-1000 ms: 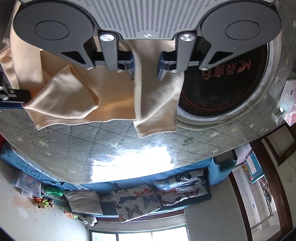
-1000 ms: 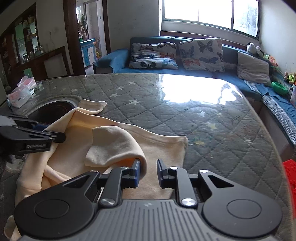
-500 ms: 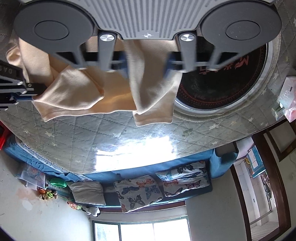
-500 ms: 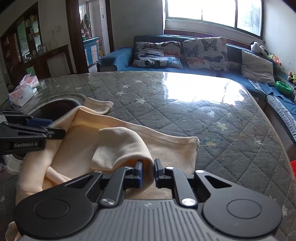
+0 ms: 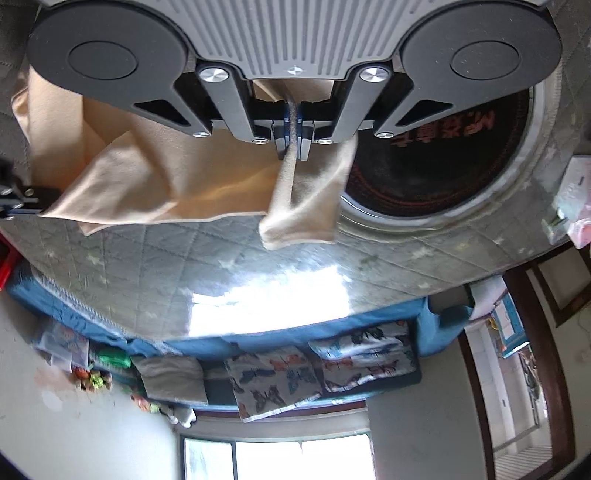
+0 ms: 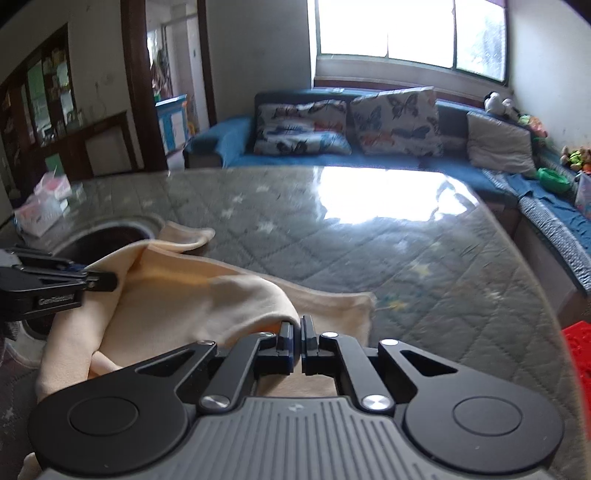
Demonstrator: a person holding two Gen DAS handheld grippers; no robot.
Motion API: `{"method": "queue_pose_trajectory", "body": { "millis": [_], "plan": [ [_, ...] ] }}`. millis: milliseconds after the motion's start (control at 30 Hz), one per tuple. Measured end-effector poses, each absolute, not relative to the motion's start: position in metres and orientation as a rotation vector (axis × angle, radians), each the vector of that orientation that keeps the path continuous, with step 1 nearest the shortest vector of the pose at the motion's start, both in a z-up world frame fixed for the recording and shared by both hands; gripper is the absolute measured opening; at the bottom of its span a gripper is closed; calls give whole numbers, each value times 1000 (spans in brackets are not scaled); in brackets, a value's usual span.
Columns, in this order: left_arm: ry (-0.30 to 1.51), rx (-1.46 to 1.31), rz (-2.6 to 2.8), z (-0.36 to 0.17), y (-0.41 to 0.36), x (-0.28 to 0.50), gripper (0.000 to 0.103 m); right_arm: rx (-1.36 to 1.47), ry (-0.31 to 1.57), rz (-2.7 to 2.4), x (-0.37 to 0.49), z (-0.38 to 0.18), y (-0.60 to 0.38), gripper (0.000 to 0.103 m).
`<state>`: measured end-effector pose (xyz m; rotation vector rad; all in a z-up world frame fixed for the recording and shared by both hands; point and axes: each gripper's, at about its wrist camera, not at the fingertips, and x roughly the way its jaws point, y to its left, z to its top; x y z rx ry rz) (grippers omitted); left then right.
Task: Fold clothes
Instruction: 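Lift the hem with both grippers and shake the sweatshirt out flat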
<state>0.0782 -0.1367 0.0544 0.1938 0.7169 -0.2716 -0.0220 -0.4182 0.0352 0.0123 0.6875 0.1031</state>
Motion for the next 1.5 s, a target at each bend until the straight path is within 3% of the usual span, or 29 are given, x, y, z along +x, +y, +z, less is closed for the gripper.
{"method": "queue_pose_trajectory", "body": {
  "millis": [500,667,800,867,933,1033,1100,1167,1233,1333,1500],
  "plan": [
    [646,-20,-156,93,-25,-25,3,60,542,-122,-137,76,-496,3],
    [719,-47,-108,75,4,-56,4,94,610,-216,-163,56,-522,3],
    [806,-47,-83,55,15,-60,9,134,694,-260,-166,31,-540,11],
    [794,-32,-92,57,15,-67,20,135,713,-266,-169,27,-544,23],
    [772,-9,-125,61,10,-76,48,132,719,-268,-174,26,-546,27],
    [732,29,-186,69,-1,-91,72,110,713,-265,-180,30,-545,37],
    [705,54,-226,74,-8,-101,79,76,710,-243,-183,35,-537,38],
    [678,79,-266,80,-15,-111,86,30,708,-219,-186,39,-526,49],
    [656,105,-314,83,-24,-121,94,-6,705,-204,-189,43,-519,52],
    [648,147,-412,77,-45,-134,99,-22,701,-203,-194,47,-517,55],
    [628,242,-474,62,-81,-138,100,-36,693,-142,-200,53,-504,60]
  ]
}}
